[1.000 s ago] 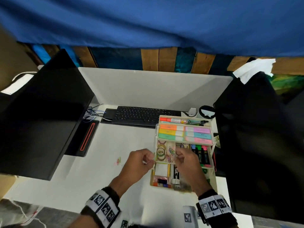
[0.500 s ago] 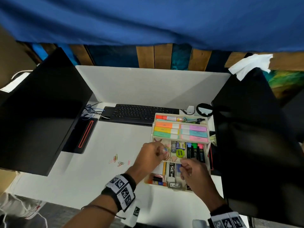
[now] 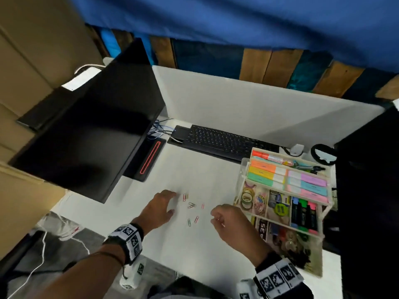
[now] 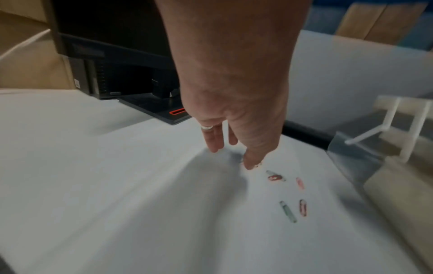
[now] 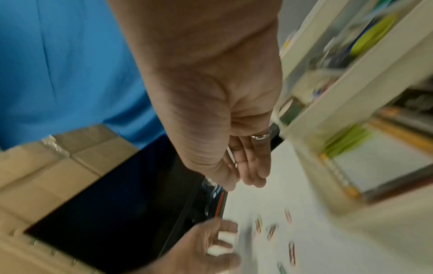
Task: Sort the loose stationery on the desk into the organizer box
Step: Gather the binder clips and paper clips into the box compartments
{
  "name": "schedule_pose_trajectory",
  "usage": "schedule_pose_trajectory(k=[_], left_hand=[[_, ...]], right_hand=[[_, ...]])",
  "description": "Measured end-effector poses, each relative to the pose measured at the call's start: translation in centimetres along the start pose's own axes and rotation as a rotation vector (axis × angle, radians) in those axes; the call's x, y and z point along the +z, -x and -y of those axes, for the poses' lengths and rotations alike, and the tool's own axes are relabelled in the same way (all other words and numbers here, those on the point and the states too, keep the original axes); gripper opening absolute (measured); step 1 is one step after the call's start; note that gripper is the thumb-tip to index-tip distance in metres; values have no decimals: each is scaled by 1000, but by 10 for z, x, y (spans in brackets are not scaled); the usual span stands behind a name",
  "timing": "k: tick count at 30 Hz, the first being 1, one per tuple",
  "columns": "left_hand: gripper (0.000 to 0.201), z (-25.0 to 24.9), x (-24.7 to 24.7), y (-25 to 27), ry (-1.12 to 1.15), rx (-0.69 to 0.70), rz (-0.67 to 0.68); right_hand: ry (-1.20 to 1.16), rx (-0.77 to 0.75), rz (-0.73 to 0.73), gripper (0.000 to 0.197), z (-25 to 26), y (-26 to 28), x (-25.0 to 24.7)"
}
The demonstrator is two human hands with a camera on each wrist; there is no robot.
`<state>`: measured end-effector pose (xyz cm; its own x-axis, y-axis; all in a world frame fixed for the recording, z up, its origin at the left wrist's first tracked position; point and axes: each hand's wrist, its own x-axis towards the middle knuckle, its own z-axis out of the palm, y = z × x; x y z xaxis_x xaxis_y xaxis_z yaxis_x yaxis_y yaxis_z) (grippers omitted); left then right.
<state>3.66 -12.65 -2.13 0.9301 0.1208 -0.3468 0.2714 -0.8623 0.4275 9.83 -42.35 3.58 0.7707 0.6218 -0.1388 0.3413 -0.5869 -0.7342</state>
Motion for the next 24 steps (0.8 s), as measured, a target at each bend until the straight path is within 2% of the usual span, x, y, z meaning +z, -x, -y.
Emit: schedule_pose_trajectory(k=[4, 6, 8, 10, 12, 13, 14, 16, 17, 19, 21, 22, 24], left_hand=[[88, 17, 16, -14, -10, 121, 64], [93, 12, 24, -23, -14, 139, 75], [86, 3, 30, -29, 6, 140, 37], [78, -5, 32, -33, 10, 169, -19], [74, -7, 37, -40, -24, 196, -21], [68, -6, 41, -43, -45, 207, -14], [55, -4, 46, -47, -51, 229, -15], [15, 0, 51, -50, -26, 294, -51], [9, 5, 52, -50, -19, 313, -75], [12, 16, 53, -52, -16, 337, -132], [16, 26, 48, -50, 4, 375, -118], [18, 29, 46, -50, 5, 394, -124], [17, 36, 42, -50, 92, 376, -141]], right_hand=[[165, 210, 185, 53, 17, -33, 61], [279, 296, 235, 57, 19, -44, 77], [330, 350, 273, 54, 17, -52, 89], [336, 391, 295, 62, 15, -57, 102], [319, 366, 260, 67, 16, -60, 114], [299, 342, 237, 63, 14, -62, 119], [279, 328, 227, 57, 13, -64, 123], [275, 317, 198, 51, 12, -69, 125], [264, 331, 169, 51, 11, -70, 123], [232, 362, 104, 65, 10, -71, 119], [241, 387, 82, 86, 10, -71, 116], [264, 387, 94, 90, 9, -71, 116], [235, 366, 129, 84, 9, -72, 117]])
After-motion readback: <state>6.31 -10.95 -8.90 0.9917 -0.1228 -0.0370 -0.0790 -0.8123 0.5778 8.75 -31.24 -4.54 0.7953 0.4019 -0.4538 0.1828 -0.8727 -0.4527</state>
